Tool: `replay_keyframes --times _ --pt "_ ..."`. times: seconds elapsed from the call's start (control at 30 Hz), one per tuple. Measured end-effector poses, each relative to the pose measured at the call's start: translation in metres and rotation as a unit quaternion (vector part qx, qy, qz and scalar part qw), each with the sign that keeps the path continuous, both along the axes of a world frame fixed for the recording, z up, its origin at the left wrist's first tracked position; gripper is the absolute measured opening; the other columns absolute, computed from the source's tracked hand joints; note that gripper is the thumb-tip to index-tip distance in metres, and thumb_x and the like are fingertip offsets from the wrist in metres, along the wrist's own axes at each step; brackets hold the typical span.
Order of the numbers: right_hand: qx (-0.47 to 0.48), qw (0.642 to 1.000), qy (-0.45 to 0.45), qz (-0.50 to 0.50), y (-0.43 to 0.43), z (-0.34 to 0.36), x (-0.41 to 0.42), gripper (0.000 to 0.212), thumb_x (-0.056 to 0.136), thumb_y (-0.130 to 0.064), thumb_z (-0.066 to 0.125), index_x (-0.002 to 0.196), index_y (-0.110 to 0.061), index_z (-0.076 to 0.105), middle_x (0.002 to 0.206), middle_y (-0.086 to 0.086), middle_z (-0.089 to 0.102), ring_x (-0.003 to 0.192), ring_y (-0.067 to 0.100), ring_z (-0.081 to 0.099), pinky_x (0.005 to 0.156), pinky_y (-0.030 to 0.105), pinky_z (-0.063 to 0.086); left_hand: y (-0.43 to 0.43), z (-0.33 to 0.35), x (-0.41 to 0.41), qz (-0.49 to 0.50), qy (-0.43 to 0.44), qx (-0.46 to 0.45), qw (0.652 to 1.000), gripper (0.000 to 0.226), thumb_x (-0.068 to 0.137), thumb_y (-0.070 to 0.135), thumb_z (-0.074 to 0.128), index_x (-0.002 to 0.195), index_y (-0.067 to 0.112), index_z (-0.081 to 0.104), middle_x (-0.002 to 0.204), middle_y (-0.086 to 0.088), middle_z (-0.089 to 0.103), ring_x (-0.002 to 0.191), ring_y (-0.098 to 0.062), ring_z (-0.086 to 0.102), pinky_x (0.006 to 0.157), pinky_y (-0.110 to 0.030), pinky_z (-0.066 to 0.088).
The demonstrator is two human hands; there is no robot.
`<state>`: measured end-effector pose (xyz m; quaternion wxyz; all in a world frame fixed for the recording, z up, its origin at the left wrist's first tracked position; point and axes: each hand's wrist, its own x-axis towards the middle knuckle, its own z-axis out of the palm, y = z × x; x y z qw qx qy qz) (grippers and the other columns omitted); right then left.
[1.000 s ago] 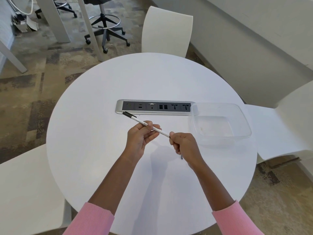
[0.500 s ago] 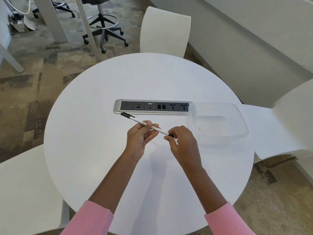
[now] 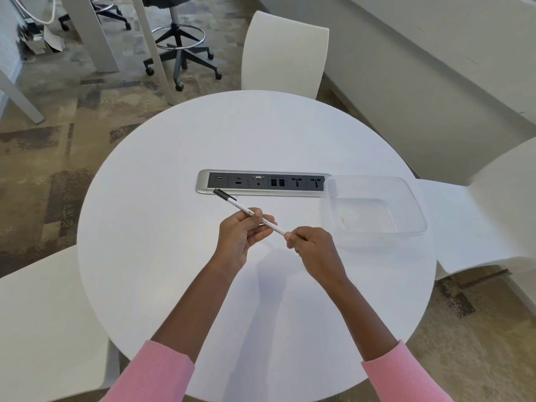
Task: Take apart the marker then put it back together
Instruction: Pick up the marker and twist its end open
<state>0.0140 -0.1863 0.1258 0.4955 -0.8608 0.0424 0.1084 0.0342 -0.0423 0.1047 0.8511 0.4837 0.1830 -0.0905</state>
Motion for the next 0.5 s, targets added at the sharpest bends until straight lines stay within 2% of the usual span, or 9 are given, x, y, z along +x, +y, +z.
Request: replay_keyframes --times 0.13,0.2,0.27,0.33,0.37,0.4,0.5 --pt "0.129 0.985 0.116 -0.024 -0.003 0.000 0.004 0.044 0.089 -0.015 0.051 0.045 -0.016 0.047 0.047 0.000 0.033 0.044 0.013 0.033 0.039 0.015 0.027 -0.002 -0.002 0.000 -0.003 0.008 0.001 1.000 0.017 0.088 0.001 0.052 0.073 0.005 0.059 0.058 -0.002 0.072 0.059 -0.014 0.071 0.053 -0.018 0.056" --pt "0.138 0.980 0.140 -0.019 -0.004 0.000 0.004 0.043 0.091 -0.019 0.049 0.048 -0.015 0.049 0.047 -0.002 0.035 0.043 0.011 0.036 0.040 0.015 0.030 -0.003 -0.003 0.000 -0.003 0.013 0.002 1.000 0.018 0.089 0.000 0.051 0.073 0.005 0.059 0.058 -0.002 0.072 0.059 -0.014 0.071 0.053 -0.017 0.056" --pt "0.045 0.995 0.086 0.001 -0.003 -0.002 0.002 0.036 0.090 -0.025 0.051 0.056 -0.016 0.056 0.049 -0.003 0.043 0.045 0.010 0.041 0.045 0.019 0.032 -0.001 -0.004 0.000 0.003 0.016 -0.003 1.000 0.018 0.089 0.000 0.051 0.074 0.004 0.059 0.058 -0.002 0.072 0.059 -0.014 0.071 0.053 -0.017 0.056" --pt "-0.043 0.999 -0.017 0.015 0.000 -0.004 -0.002 0.015 0.086 -0.026 0.058 0.075 -0.015 0.061 0.061 -0.004 0.048 0.056 0.011 0.045 0.053 0.023 0.034 0.001 -0.004 0.002 0.009 0.016 -0.007 1.000 0.017 0.089 0.001 0.051 0.075 0.004 0.059 0.058 -0.002 0.072 0.060 -0.014 0.071 0.053 -0.017 0.056" --pt "-0.076 0.995 -0.063 0.021 0.001 -0.006 -0.004 0.011 0.082 -0.024 0.063 0.085 -0.013 0.061 0.068 -0.003 0.050 0.063 0.011 0.047 0.058 0.023 0.035 0.001 -0.004 0.002 0.011 0.017 -0.008 1.000 0.016 0.089 0.001 0.052 0.075 0.004 0.059 0.058 -0.002 0.072 0.060 -0.014 0.071 0.053 -0.017 0.056" --pt "-0.106 0.989 -0.100 0.028 0.002 -0.009 -0.005 0.016 0.080 -0.022 0.066 0.090 -0.011 0.060 0.075 -0.001 0.052 0.069 0.013 0.049 0.063 0.022 0.036 0.001 -0.004 0.002 0.012 0.018 -0.008 1.000 0.016 0.089 0.001 0.052 0.075 0.004 0.059 0.058 -0.002 0.072 0.060 -0.014 0.071 0.053 -0.017 0.056" --pt "-0.183 0.964 -0.187 0.039 0.006 -0.010 -0.007 0.015 0.082 -0.015 0.064 0.084 -0.001 0.059 0.080 0.013 0.058 0.076 0.025 0.052 0.063 0.030 0.039 0.000 -0.005 0.001 0.010 0.023 -0.009 1.000 0.017 0.089 -0.001 0.051 0.074 0.004 0.060 0.059 -0.002 0.073 0.061 -0.014 0.071 0.053 -0.018 0.056"
